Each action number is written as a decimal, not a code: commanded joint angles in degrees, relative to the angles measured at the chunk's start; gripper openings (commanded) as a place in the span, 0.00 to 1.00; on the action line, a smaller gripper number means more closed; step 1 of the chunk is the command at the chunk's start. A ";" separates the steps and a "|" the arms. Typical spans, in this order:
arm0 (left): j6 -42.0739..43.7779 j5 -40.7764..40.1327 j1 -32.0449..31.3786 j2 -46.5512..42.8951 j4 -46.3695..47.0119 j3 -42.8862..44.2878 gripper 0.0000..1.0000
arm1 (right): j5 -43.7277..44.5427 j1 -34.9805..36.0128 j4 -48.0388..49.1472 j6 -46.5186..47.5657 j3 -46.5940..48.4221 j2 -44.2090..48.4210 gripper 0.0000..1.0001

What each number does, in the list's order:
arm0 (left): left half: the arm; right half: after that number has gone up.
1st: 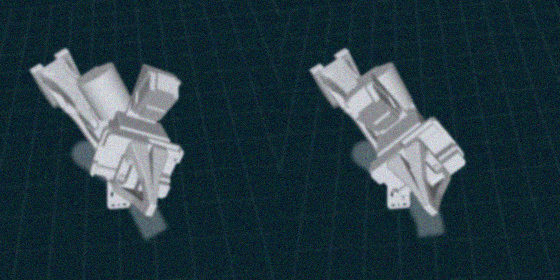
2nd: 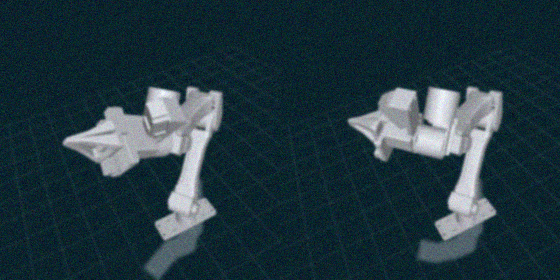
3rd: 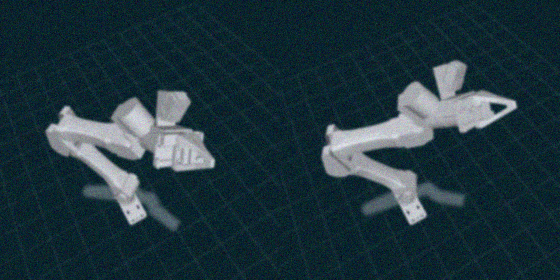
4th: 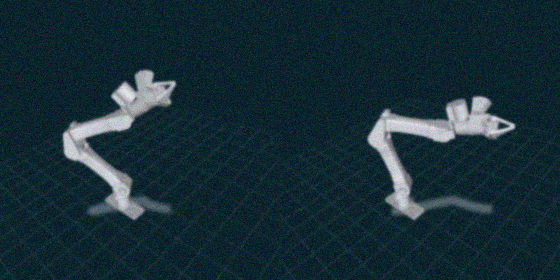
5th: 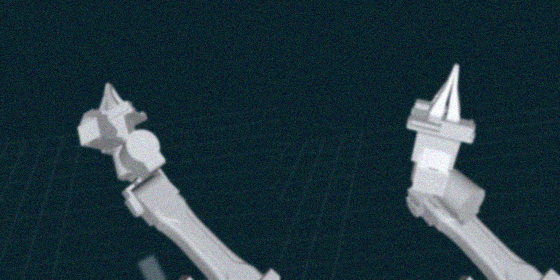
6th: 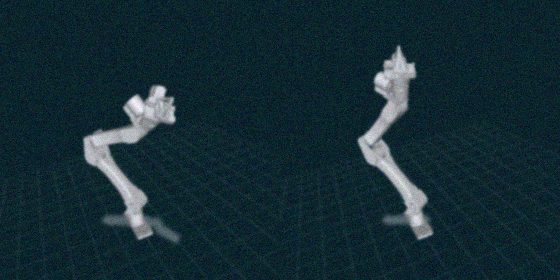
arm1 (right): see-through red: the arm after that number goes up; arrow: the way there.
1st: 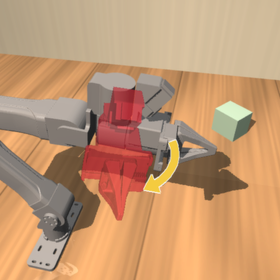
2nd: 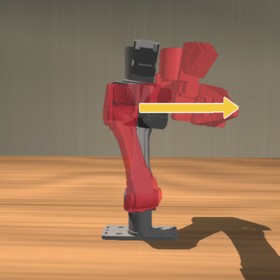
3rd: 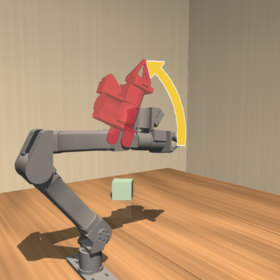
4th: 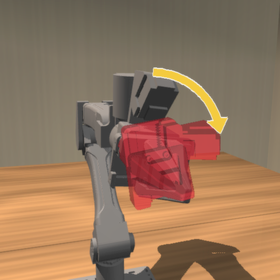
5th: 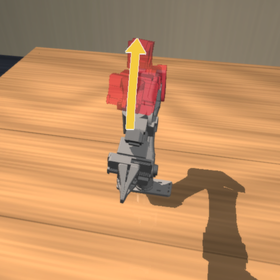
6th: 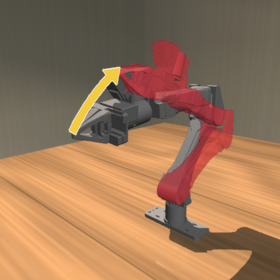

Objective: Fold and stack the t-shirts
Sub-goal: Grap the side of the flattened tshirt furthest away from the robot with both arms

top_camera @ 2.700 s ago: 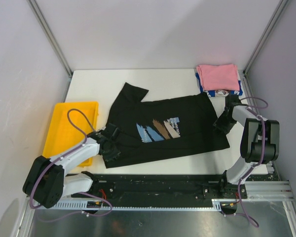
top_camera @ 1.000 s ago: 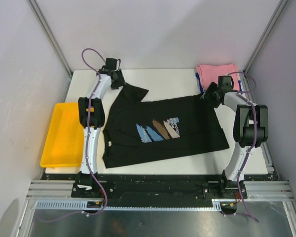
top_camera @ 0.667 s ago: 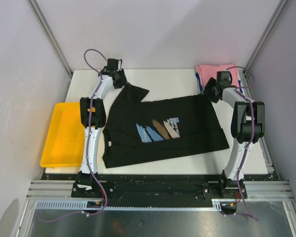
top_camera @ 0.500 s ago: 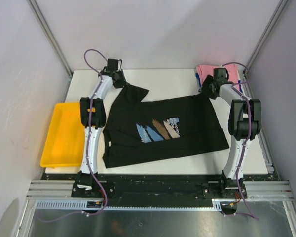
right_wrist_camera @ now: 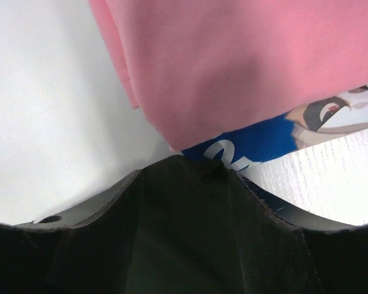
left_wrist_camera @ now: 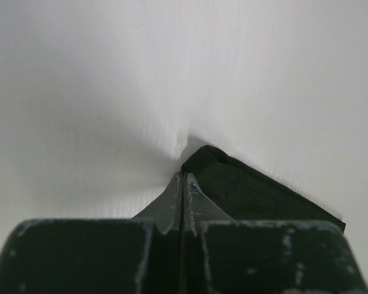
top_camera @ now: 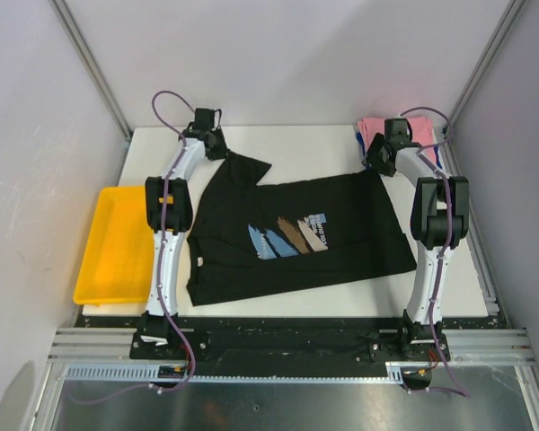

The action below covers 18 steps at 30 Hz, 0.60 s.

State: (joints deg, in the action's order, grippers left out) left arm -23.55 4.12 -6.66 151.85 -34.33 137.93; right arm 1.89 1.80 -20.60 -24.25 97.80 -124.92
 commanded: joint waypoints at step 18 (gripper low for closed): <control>-0.74 0.60 0.43 -4.57 4.98 -3.62 0.00 | 8.50 1.10 -3.19 3.93 8.44 -4.86 0.51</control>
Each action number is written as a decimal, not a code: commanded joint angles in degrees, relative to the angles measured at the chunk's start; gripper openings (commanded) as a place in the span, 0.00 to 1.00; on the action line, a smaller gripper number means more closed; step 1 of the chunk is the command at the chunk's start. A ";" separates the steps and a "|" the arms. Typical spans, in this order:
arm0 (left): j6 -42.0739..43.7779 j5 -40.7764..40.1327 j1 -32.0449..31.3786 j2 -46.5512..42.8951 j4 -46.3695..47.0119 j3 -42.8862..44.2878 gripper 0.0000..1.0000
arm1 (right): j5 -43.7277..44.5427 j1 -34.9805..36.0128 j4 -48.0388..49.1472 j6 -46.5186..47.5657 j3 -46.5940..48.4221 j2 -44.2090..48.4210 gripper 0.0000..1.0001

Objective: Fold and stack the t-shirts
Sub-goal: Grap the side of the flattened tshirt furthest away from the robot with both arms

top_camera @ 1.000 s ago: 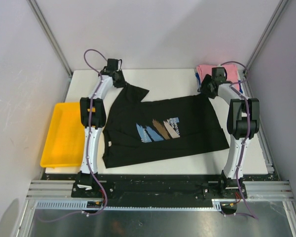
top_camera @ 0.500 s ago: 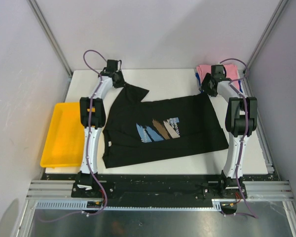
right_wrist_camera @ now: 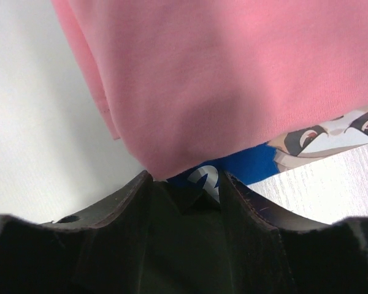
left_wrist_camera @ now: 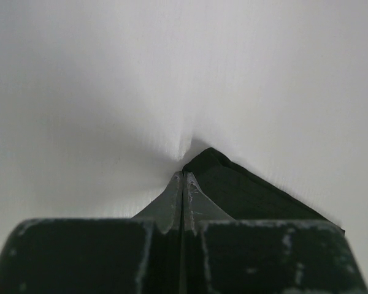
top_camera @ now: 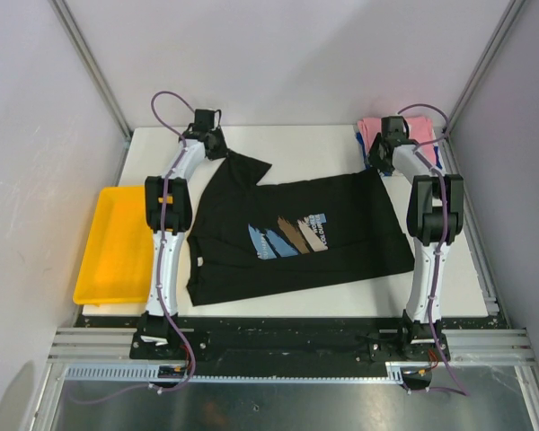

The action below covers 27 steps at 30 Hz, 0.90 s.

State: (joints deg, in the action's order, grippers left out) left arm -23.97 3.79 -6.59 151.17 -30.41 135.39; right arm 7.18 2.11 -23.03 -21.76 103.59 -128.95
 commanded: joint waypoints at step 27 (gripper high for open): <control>-0.03 2.42 0.74 -6.45 1.75 -3.12 0.00 | 11.45 3.58 -4.61 4.45 5.38 0.09 0.20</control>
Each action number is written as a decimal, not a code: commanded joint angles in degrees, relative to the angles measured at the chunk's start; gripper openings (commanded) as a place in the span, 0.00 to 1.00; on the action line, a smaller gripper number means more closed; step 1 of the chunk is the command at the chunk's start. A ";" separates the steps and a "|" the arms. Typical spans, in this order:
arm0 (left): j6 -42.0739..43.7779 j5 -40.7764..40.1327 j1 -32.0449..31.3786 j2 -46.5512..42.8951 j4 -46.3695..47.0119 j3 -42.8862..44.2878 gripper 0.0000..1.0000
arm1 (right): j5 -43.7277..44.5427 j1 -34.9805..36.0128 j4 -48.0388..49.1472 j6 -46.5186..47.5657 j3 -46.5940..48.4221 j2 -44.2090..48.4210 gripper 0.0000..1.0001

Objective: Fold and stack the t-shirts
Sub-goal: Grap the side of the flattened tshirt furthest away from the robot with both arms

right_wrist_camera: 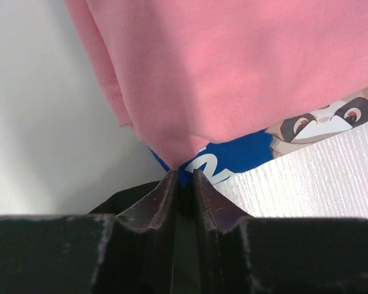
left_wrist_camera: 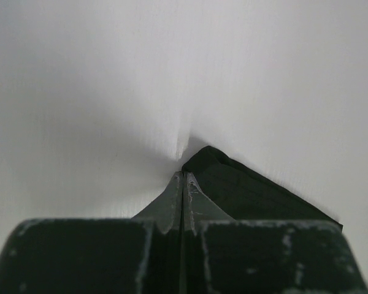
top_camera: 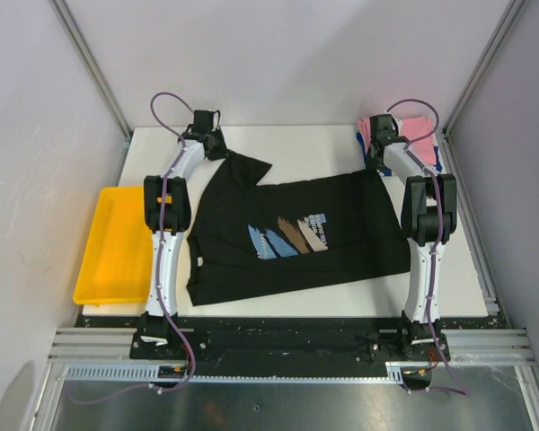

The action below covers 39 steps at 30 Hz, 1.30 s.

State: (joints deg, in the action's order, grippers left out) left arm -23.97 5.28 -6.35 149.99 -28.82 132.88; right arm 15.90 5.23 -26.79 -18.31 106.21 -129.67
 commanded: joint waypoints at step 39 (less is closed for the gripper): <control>-5.73 7.11 -0.09 -53.70 0.93 -52.78 0.00 | 9.26 -1.00 9.68 -5.92 -19.12 14.46 0.00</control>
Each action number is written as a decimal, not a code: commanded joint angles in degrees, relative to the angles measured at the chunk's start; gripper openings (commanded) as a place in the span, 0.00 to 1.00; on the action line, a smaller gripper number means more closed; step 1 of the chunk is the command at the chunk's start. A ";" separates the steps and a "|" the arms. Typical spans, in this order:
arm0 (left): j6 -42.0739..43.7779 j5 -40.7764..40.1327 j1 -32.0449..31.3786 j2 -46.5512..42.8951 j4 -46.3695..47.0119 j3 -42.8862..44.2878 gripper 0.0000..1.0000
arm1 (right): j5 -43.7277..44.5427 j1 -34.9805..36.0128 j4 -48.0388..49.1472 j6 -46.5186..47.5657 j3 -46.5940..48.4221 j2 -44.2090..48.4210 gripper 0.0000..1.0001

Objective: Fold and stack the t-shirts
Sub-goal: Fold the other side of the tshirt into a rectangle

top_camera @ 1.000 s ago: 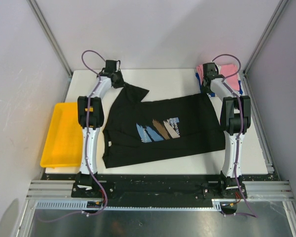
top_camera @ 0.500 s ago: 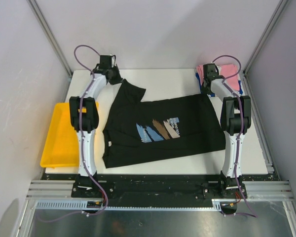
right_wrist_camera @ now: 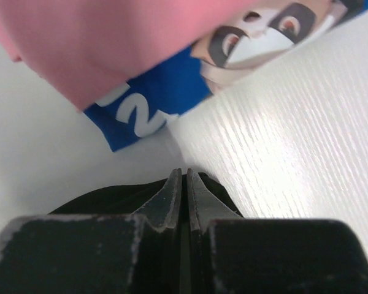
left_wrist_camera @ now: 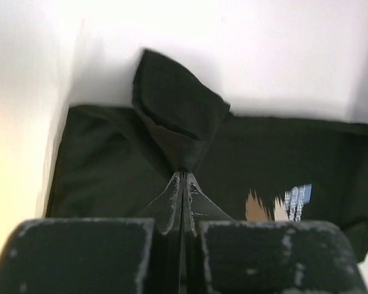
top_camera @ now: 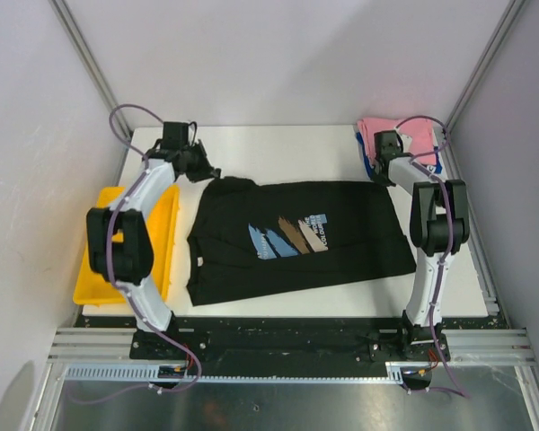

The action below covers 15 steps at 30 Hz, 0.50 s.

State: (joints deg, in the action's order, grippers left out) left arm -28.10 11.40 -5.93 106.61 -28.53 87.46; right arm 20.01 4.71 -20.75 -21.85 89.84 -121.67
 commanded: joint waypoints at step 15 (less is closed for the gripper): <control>-1.23 0.73 -1.10 -37.32 0.46 -34.01 0.00 | 6.34 -1.54 2.60 -7.82 -13.86 15.53 0.00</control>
State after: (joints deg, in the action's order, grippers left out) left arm -29.54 11.31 -6.74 74.65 -28.82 56.18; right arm 24.62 3.51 -18.90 -27.20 77.60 -109.97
